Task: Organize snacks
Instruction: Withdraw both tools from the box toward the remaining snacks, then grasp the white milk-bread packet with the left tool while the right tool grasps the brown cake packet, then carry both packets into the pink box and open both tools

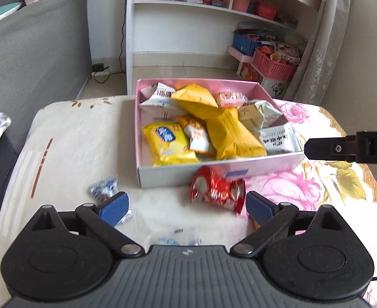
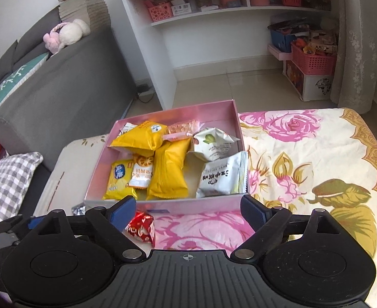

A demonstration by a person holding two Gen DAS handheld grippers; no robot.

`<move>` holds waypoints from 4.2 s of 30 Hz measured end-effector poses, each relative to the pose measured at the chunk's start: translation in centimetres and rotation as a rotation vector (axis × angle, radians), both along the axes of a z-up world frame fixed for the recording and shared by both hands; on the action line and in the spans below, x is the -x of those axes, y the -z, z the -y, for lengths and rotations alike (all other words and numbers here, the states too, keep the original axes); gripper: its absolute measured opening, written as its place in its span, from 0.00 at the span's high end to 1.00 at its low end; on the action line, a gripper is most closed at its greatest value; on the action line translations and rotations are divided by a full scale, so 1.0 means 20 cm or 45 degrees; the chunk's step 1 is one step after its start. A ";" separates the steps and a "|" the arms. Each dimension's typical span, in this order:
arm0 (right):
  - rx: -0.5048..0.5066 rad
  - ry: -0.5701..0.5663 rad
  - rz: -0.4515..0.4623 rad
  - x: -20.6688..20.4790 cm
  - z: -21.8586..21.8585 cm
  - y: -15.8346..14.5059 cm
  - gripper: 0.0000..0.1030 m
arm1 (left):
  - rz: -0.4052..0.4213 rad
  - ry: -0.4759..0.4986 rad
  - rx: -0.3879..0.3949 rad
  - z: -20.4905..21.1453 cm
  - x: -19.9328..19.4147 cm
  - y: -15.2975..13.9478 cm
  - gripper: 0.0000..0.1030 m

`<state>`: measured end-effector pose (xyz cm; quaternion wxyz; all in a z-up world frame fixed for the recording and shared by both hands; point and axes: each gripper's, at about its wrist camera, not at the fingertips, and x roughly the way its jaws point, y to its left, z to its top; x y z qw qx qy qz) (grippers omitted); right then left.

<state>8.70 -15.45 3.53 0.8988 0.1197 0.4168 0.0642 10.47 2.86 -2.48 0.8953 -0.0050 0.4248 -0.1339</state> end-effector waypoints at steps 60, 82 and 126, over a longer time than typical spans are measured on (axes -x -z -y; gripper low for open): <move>0.371 -0.441 0.242 0.52 0.07 0.51 0.05 | 0.039 -0.041 -0.034 -0.09 0.36 0.30 0.58; 0.347 -0.546 0.207 0.53 0.00 0.45 0.68 | -0.011 -0.019 0.044 -0.10 0.31 0.27 0.71; 0.120 -0.246 0.170 0.26 -0.02 0.20 0.68 | 0.076 -0.063 0.286 -0.19 0.25 0.01 0.92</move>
